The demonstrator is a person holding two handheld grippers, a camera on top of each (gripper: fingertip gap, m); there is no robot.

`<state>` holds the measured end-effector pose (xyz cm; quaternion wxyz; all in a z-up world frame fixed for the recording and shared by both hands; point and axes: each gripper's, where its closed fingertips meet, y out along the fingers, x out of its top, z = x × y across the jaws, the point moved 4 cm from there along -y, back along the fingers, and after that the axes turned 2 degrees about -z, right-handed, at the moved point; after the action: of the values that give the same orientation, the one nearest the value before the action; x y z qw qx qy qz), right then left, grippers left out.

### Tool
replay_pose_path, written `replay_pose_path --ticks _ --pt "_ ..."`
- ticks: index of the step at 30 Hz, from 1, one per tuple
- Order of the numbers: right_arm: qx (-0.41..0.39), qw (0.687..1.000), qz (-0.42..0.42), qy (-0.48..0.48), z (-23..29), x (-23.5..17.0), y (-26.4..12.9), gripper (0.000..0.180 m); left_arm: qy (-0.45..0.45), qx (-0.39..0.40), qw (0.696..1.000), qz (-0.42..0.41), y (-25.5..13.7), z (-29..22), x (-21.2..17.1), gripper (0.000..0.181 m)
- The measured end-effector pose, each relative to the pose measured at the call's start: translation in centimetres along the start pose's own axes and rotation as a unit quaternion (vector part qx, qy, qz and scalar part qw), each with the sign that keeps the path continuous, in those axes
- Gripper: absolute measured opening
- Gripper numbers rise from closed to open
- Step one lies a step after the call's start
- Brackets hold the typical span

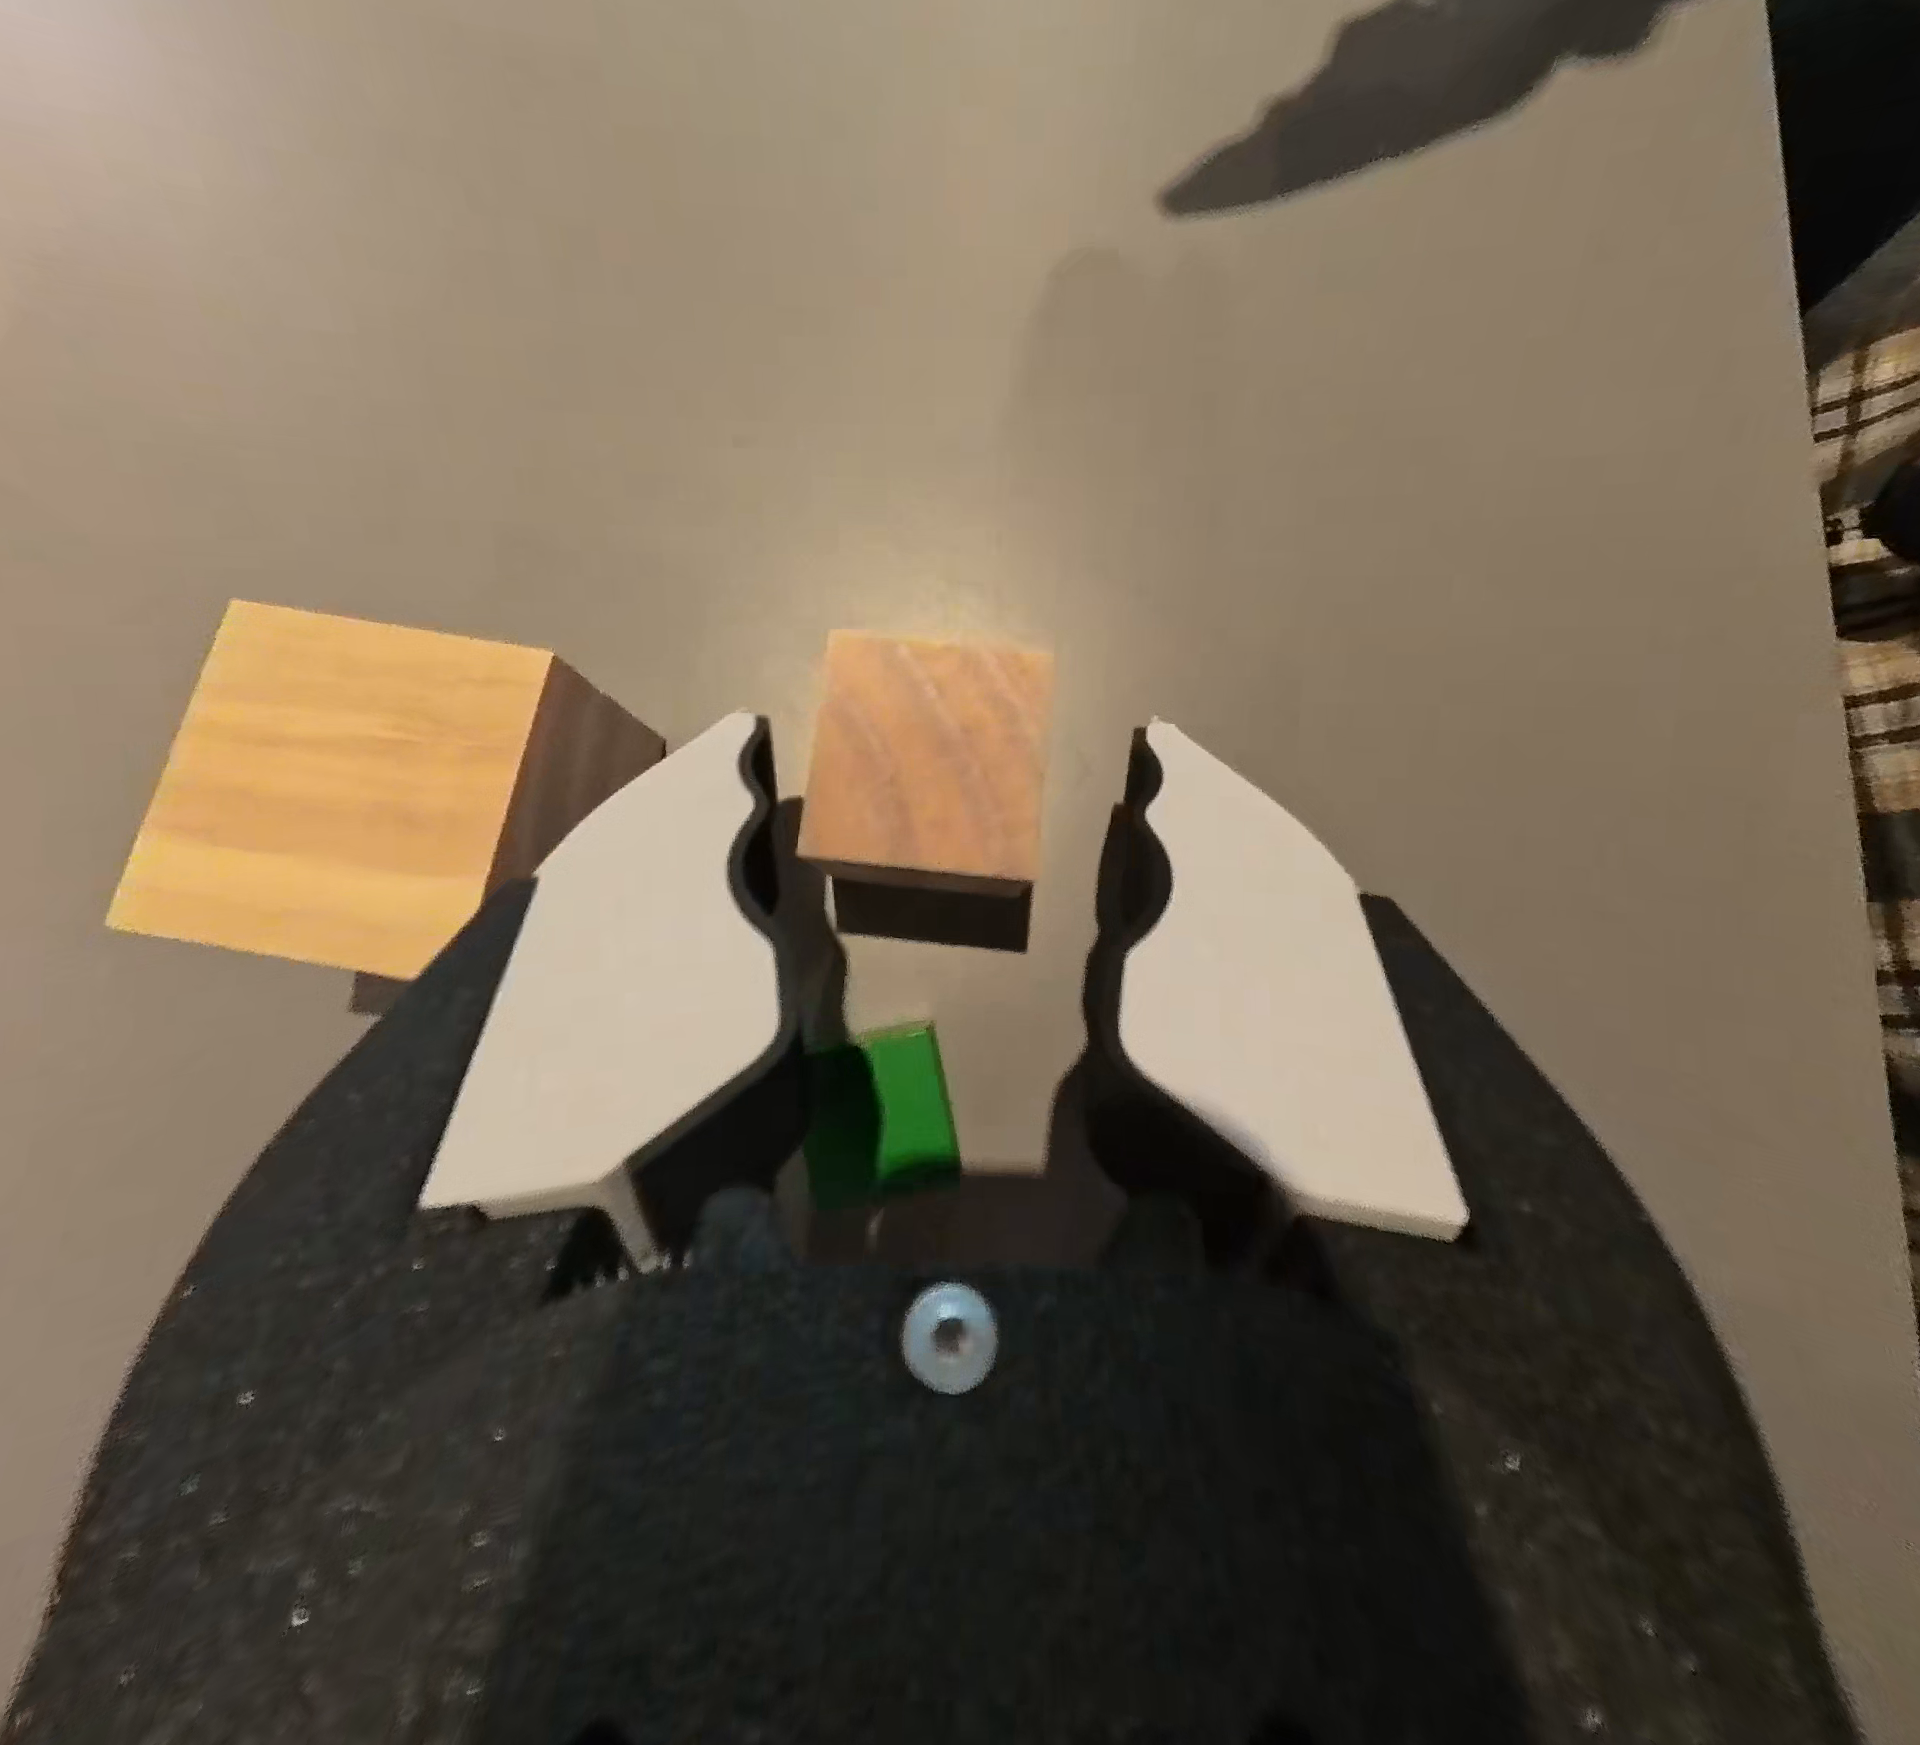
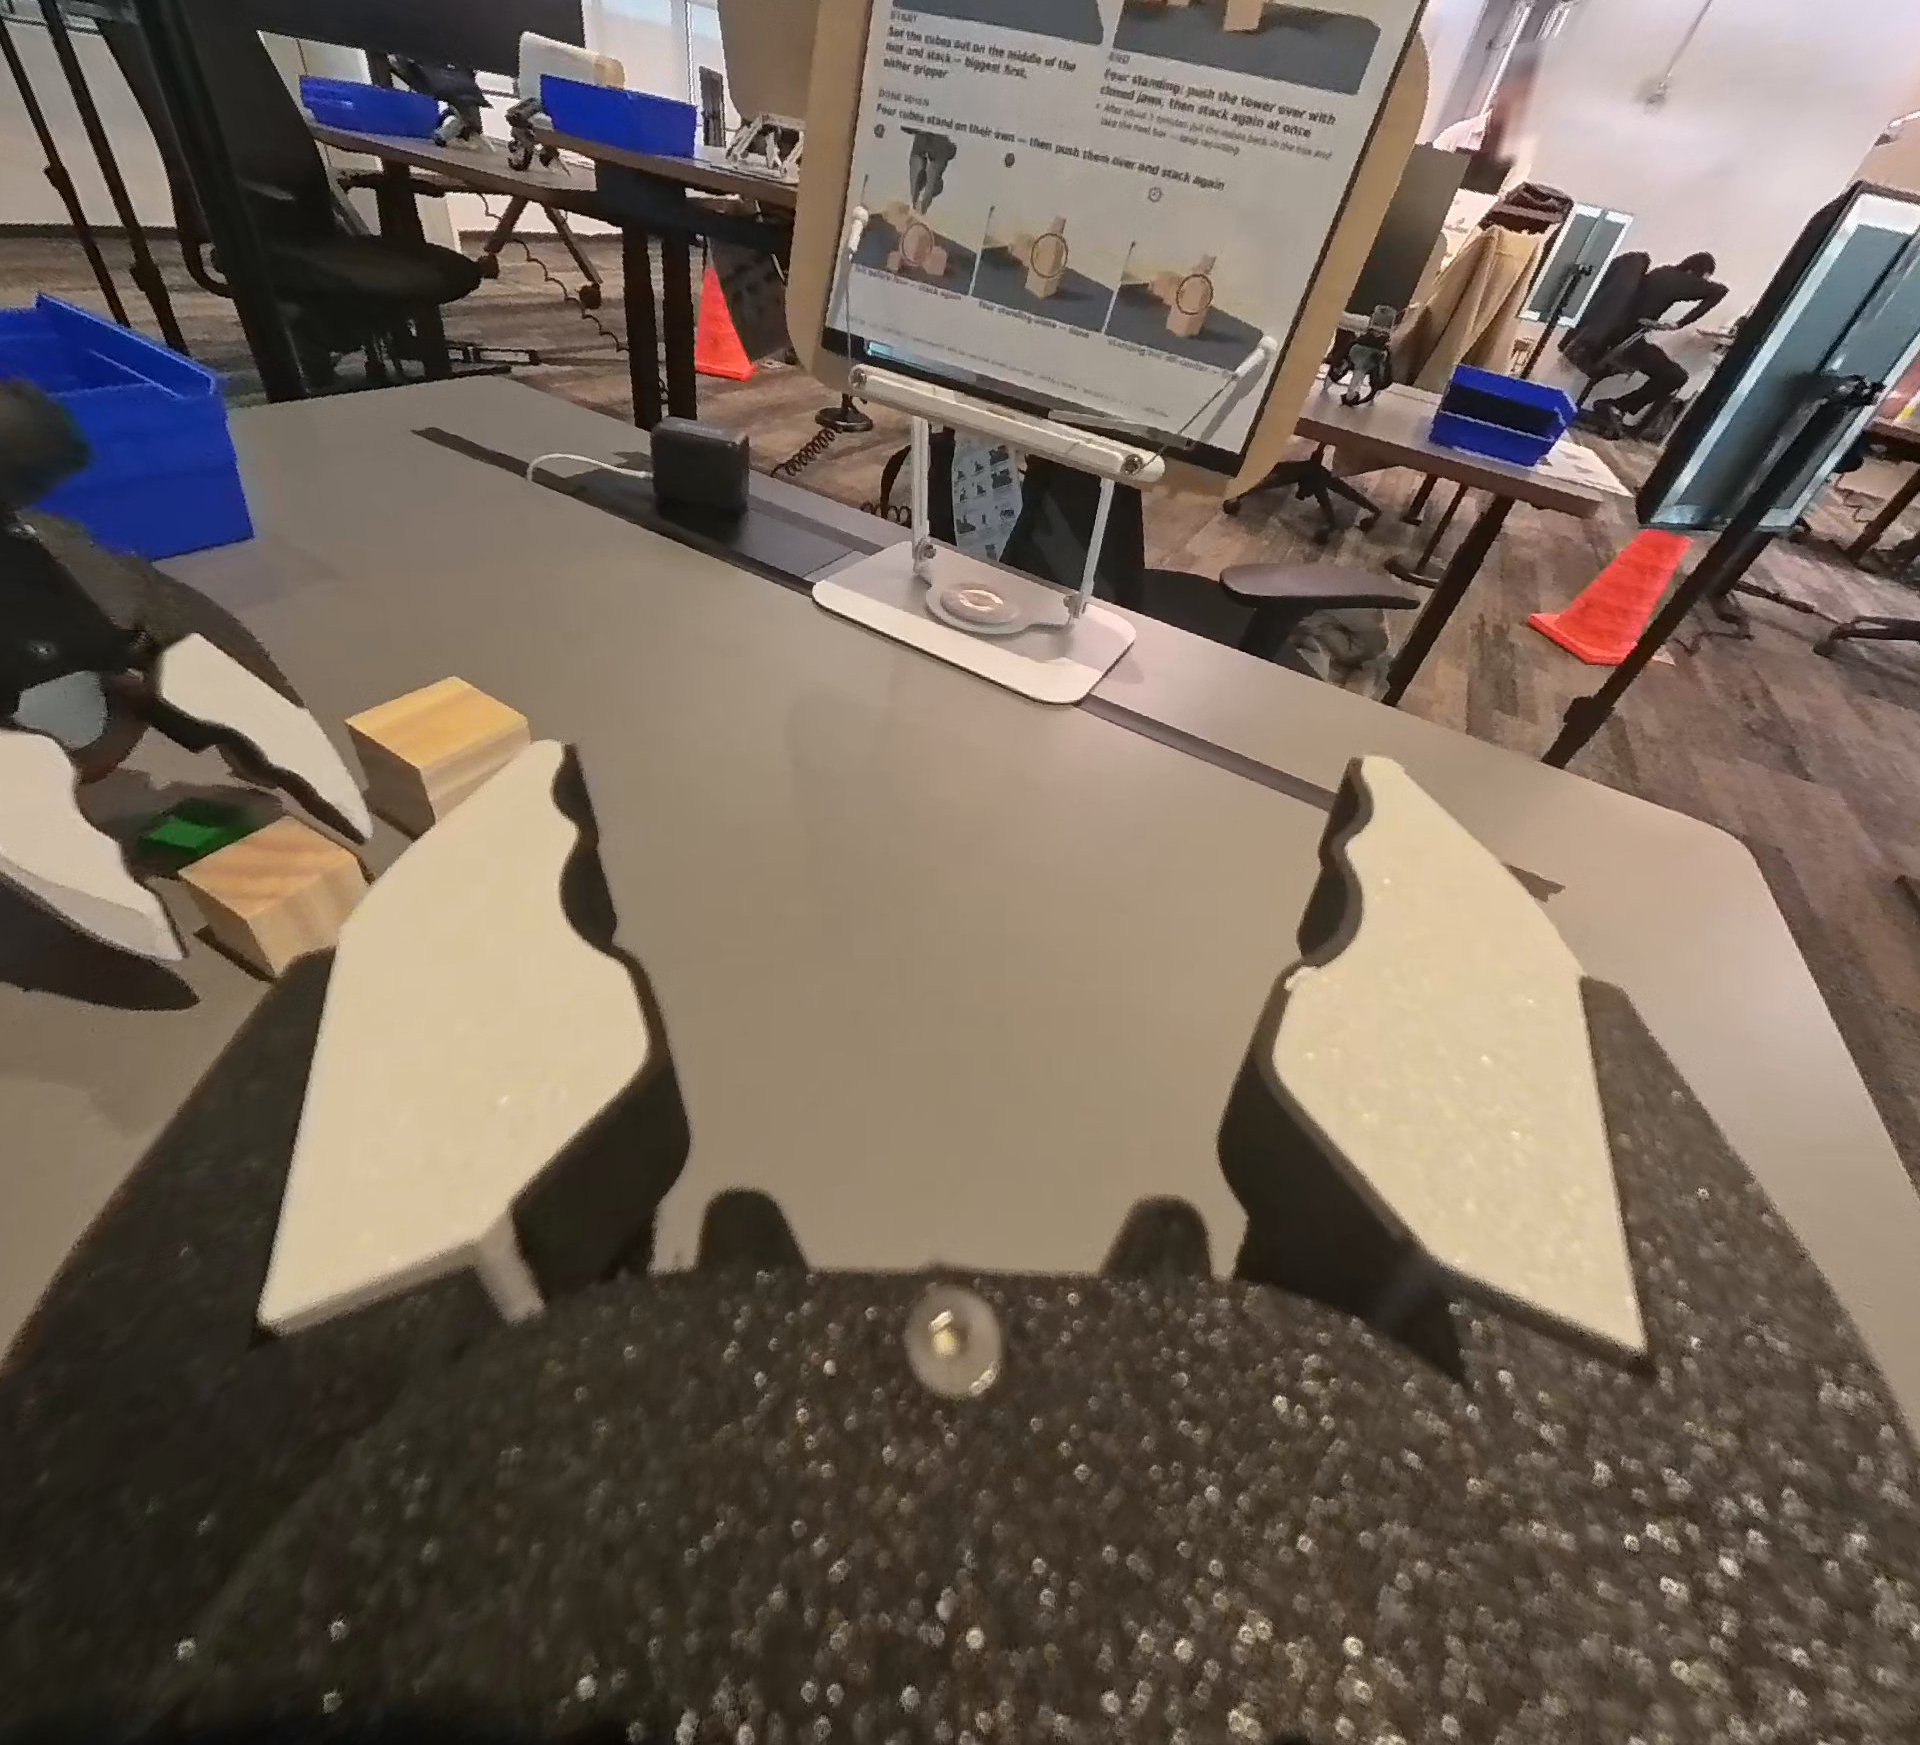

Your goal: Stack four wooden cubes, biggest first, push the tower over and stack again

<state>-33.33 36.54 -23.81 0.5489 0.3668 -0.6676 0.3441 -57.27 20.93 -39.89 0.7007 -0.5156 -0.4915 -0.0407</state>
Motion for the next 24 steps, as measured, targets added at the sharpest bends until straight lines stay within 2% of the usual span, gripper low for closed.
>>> replay_pose_path --ticks 11,13,14,18,21,24 --pt "0.005 1.0 -0.002 -0.002 0.2 0.1 0.0 0.129 0.003 -0.007 1.0 0.029 0.9 0.0 -0.6 0.058" --pt "0.004 1.0 -0.002 -0.001 0.2 0.1 0.0 0.129 0.002 -0.006 0.999 0.032 0.9 0.1 -0.6 0.054" --pt "0.004 1.0 -0.003 0.001 0.2 0.0 -0.1 0.129 0.002 -0.008 0.999 0.033 0.9 0.1 -0.6 0.046" --pt "0.003 1.0 -0.001 0.001 0.0 0.0 -0.1 0.129 0.012 -0.002 0.999 0.04 0.8 -0.2 -0.4 0.045" --pt "0.001 1.0 -0.005 -0.001 0.0 0.2 -0.3 0.129 0.025 0.0 0.999 0.026 -0.8 -0.3 0.7 0.045" --pt "0.004 1.0 -0.005 0.003 0.0 0.1 -0.3 0.128 0.032 -0.004 0.999 0.011 -4.0 0.2 2.8 0.045"
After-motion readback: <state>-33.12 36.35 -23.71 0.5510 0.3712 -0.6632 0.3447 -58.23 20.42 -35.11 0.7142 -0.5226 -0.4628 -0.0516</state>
